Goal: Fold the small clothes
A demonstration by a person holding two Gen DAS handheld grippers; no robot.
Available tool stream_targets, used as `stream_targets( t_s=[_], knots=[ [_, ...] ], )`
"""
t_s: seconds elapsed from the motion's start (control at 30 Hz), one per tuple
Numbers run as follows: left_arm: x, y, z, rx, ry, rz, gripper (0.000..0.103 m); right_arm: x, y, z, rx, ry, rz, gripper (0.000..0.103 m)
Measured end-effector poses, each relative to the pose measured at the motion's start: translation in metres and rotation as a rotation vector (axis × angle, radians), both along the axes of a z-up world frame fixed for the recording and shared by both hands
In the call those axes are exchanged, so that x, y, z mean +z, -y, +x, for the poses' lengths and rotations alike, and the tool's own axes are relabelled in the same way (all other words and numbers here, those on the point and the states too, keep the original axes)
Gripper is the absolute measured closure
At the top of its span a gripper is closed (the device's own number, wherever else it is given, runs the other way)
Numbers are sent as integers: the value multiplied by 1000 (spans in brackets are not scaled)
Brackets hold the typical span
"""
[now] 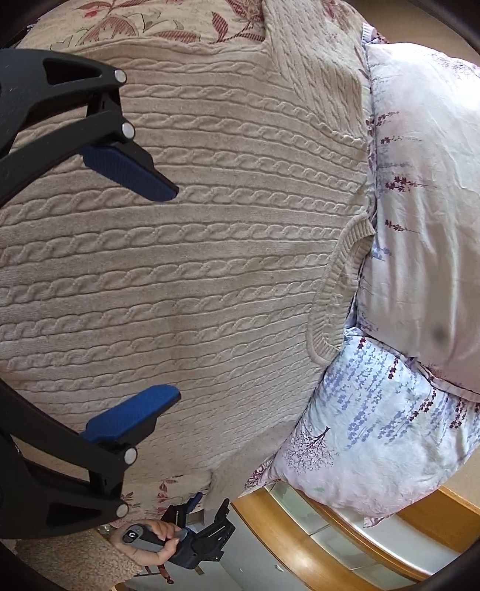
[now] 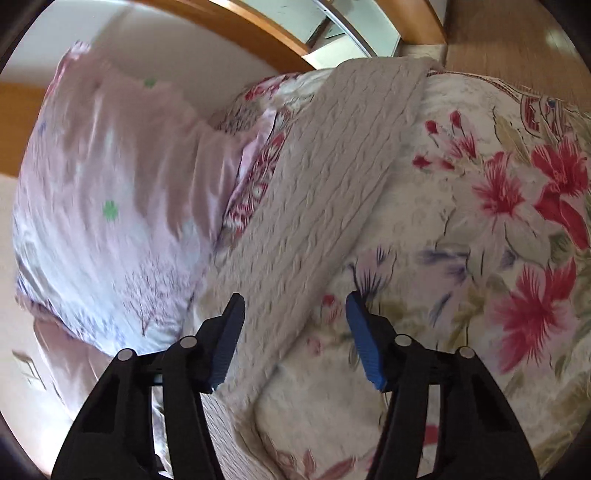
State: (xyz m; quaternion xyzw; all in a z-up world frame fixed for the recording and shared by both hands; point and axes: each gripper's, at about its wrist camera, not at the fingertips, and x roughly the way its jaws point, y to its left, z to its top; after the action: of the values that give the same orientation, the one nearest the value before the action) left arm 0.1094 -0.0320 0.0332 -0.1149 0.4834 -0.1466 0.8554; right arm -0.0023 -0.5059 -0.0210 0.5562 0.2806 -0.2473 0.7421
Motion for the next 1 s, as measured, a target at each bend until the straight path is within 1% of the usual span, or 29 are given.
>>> stream_targets(
  t_s=[0.1,0.17,0.23,0.33,0.37,0.43,0.53,0.63,0.7,0.83,1.0],
  knots=[
    [-6,-2,4,7,-28,-21,13,-2,7,4,-2,1,0,53],
    [-8,-3,6,15,-40,-31,14,-1,8,5,-11,10,6,57],
    [-10,-5,6,21,-46,-34,15,-2,10,3,-24,17,9,65],
    [-11,-7,7,26,-51,-37,16,-5,10,0,-37,19,2,76],
    [-11,-7,7,28,-53,-40,16,-4,10,-1,-39,18,-1,77],
    [-12,-8,8,31,-59,-47,17,-3,10,-2,-41,11,-15,83],
    [-12,-9,8,34,-66,-57,18,-2,9,2,-27,-16,-61,90],
    [-11,-10,7,36,-64,-58,19,2,5,8,-3,-50,-120,91],
    [-10,-11,6,37,-61,-61,19,5,3,9,1,-50,-144,92],
    [-6,-16,4,43,-52,-68,20,19,-2,14,21,-25,-206,93],
    [-2,-22,4,49,-42,-82,20,49,-19,26,93,31,-304,93]
  ],
)
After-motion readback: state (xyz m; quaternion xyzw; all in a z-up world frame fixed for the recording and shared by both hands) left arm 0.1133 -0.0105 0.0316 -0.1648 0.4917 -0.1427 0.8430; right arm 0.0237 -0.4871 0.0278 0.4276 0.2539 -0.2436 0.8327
